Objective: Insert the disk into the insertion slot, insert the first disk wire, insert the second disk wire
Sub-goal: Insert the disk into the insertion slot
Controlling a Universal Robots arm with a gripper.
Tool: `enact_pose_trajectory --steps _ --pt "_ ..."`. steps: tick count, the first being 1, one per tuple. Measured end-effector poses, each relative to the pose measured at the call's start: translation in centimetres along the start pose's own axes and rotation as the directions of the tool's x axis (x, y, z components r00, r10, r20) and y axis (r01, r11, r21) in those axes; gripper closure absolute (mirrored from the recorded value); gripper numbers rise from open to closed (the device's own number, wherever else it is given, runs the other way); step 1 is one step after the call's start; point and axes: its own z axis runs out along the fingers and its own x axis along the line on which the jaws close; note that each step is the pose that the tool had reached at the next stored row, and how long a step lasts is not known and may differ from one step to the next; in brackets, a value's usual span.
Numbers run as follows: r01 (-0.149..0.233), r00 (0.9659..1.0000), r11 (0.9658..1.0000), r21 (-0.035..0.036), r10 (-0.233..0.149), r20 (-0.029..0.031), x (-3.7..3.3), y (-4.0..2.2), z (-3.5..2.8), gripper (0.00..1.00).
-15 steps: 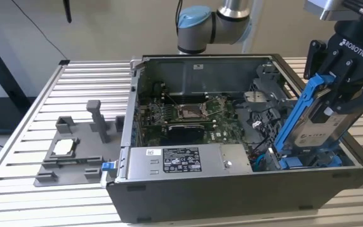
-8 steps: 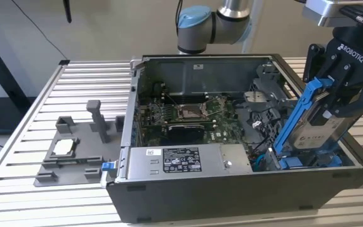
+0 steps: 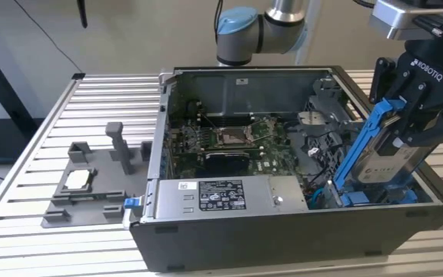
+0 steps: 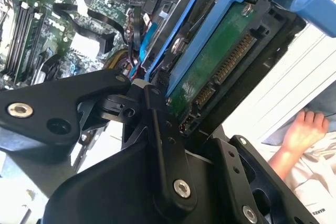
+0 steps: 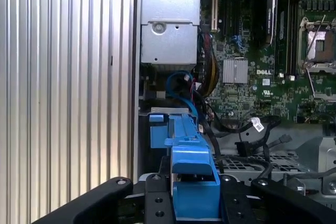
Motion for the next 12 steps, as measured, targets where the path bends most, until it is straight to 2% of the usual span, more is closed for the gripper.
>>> enact_pose_trajectory --steps 6,12 --pt "0.0 1.0 1.0 0.0 0.0 0.0066 0.0 -0.16 0.51 0.67" --pt "0.0 1.0 1.0 -0.0028 0.0 0.0085 0.0 -0.23 1.32 0.67"
